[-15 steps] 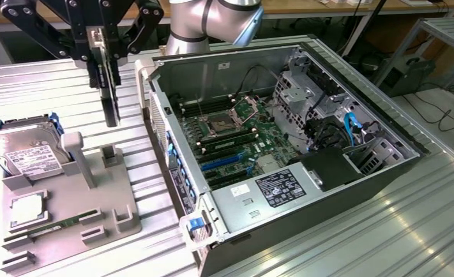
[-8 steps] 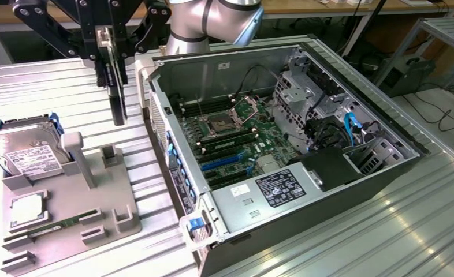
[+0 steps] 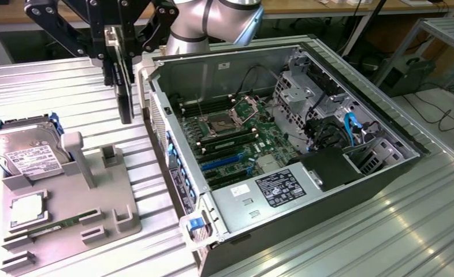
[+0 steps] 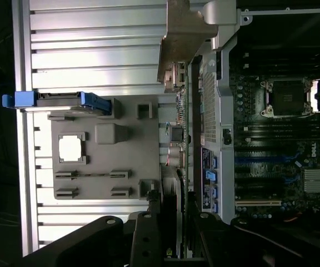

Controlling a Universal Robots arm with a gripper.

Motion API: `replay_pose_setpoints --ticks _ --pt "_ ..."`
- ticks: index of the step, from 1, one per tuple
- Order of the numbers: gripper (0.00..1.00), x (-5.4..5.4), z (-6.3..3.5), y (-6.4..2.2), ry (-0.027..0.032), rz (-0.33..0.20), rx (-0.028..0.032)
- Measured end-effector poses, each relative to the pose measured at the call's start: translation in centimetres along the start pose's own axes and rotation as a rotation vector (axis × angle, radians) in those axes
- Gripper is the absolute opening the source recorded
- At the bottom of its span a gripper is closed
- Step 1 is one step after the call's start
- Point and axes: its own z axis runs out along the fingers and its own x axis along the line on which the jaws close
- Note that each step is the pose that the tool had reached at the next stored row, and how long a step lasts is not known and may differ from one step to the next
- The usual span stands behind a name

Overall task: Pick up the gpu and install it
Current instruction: 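Pick up the gpu and move the gpu toward the slot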

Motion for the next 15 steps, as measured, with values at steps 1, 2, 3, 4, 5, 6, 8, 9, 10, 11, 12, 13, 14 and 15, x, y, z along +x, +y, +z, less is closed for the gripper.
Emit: replay_pose_setpoints --ticks 1,2,3,4,5,6,8,9,10,11,12,13,14,15 --pt "0.27 -0.1 0.0 0.0 0.0 0.0 0.0" --pt "0.27 -0.2 0.0 0.0 0.0 0.0 0.0" --pt "0.27 -0.3 -0.01 0.01 0.0 0.0 0.0" --pt "0.27 -0.4 -0.02 0.01 0.0 0.0 0.0001" --pt "0.27 -0.5 -0.02 0.01 0.0 0.0 0.0" --pt "0.27 -0.6 -0.02 0.02 0.0 0.0 0.0" --pt "0.27 -0.9 -0.03 0.02 0.0 0.0 0.0001" --pt "0.27 -1.0 -0.03 0.03 0.0 0.0 0.0001" --pt "0.27 -1.1 -0.04 0.03 0.0 0.0 0.0001" --pt "0.27 -1.2 -0.03 0.03 0.0 0.0 0.0" --pt "0.27 -1.3 -0.04 0.04 0.0 0.0 0.0" --pt "0.27 -1.4 -0.04 0.04 0.0 0.0 0.0" --pt "0.27 -1.6 -0.05 0.04 0.0 0.0 0.0001" --pt "0.27 -1.7 -0.05 0.05 0.0 0.0 0.0"
